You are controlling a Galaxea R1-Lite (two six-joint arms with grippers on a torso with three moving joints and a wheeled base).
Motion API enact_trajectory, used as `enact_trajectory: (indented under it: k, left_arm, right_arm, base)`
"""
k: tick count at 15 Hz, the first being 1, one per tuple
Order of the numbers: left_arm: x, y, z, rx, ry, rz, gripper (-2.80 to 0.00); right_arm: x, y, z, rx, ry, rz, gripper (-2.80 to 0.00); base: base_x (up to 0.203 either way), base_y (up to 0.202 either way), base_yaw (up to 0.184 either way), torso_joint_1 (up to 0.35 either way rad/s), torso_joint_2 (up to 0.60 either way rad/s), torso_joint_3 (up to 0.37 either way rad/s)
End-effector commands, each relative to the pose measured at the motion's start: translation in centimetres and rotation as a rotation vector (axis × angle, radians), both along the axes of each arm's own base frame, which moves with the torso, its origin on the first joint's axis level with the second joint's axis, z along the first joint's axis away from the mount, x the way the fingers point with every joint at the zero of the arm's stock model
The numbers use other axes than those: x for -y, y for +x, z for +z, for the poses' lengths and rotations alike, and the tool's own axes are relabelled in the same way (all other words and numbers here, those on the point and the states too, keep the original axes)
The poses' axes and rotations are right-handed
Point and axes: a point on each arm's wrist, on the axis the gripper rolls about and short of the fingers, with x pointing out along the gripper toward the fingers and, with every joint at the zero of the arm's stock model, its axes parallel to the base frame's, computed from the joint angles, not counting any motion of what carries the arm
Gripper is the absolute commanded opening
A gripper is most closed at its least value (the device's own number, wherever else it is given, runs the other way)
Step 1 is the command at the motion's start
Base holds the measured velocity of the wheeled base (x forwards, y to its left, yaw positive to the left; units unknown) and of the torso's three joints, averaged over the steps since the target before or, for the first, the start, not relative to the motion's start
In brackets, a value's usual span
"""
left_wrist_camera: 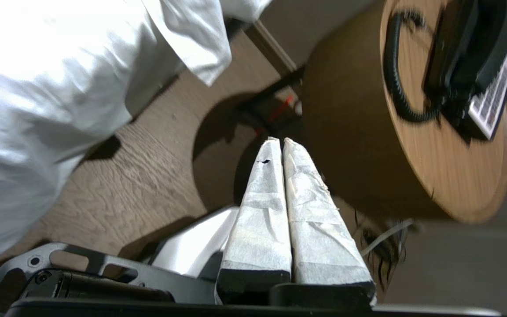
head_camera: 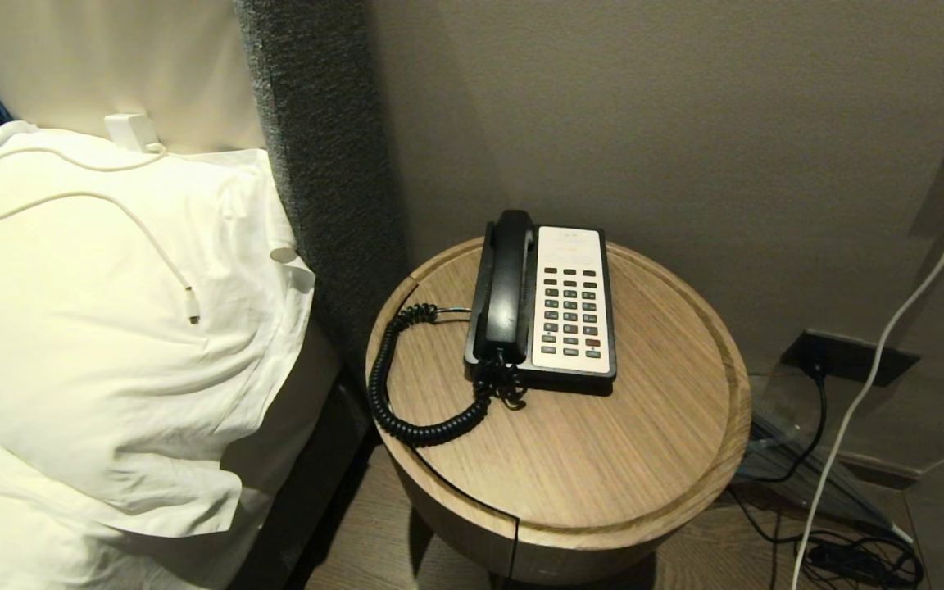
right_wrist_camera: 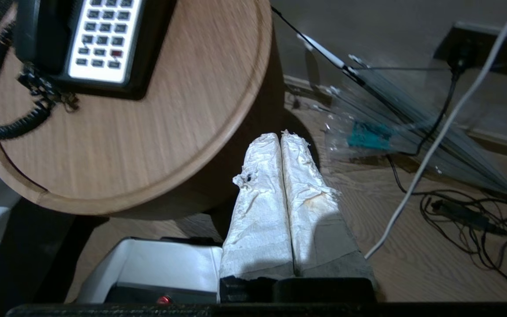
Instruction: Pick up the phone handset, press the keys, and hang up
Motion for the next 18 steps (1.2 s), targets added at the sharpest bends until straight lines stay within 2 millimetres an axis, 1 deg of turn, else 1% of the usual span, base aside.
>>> enact_trajectory:
  k: [1, 3, 5, 6, 7, 8, 9, 12, 14, 16, 18]
  left_arm:
    - [-0.1, 0.5, -1.0, -0.013, -0.007, -0.055, -2.8]
    - [-0.1, 0.5, -2.0, -0.002, -0.003, -0.063, -2.8]
    - [-0.1, 0.1, -2.8, 0.019, 0.03, -0.058, -2.8]
    - [0.0, -0.4, -3.4, 0.05, 0.083, -0.069, -2.8]
    - [0.0, -0.7, -4.6, 0.073, 0.147, -0.085, -2.8]
    - [0.0, -0.8, -5.6, 0.087, 0.201, -0.097, -2.8]
    - [0.0, -0.8, -6.2, 0.093, 0.23, -0.104, -2.8]
    - [0.0, -0.6, -6.3, 0.078, 0.231, -0.105, -2.8]
    - [0.0, -0.5, -6.6, 0.07, 0.231, -0.106, -2.8]
    - [0.0, -0.5, -6.7, 0.07, 0.231, -0.106, -2.8]
    - [0.0, -0.5, -6.9, 0.069, 0.231, -0.106, -2.8]
  right_arm:
    - [0.9, -0.9, -1.2, -0.002, -0.002, -0.015, -2.8]
    - [1.8, -1.7, -2.6, -0.003, -0.007, -0.038, -2.8]
    - [3.1, -3.1, -4.0, -0.004, -0.008, -0.058, -2.8]
    - [3.8, -3.9, -4.9, -0.016, -0.018, -0.07, -2.8]
    - [4.5, -4.8, -5.7, -0.029, -0.024, -0.085, -2.8]
    - [5.1, -5.5, -6.3, -0.046, -0.03, -0.105, -2.8]
    - [5.6, -6.2, -6.8, -0.059, -0.035, -0.122, -2.8]
    - [6.8, -8.4, -7.3, -0.107, -0.06, -0.175, -2.8]
    - [7.2, -10.0, -7.4, -0.152, -0.057, -0.214, -2.8]
    - [6.9, -11.7, -7.2, -0.206, -0.026, -0.246, -2.8]
    - [6.1, -13.2, -7.0, -0.218, 0.007, -0.259, -2.8]
  base:
    - [0.0, 0.0, 0.0, 0.0, 0.0, 0.0]
    - [0.0, 0.0, 0.0, 0.0, 0.0, 0.0]
    - [0.0, 0.0, 0.0, 0.0, 0.0, 0.0]
    - [0.0, 0.0, 0.0, 0.0, 0.0, 0.0]
    - [0.0, 0.0, 0.0, 0.0, 0.0, 0.0]
    - [0.0, 0.0, 0.0, 0.0, 0.0, 0.0]
    - [0.0, 0.0, 0.0, 0.0, 0.0, 0.0]
    - [0.0, 0.0, 0.0, 0.0, 0.0, 0.0]
    - [0.0, 0.0, 0.0, 0.0, 0.0, 0.0]
    - [0.0, 0.0, 0.0, 0.0, 0.0, 0.0]
    - [0.0, 0.0, 0.0, 0.0, 0.0, 0.0]
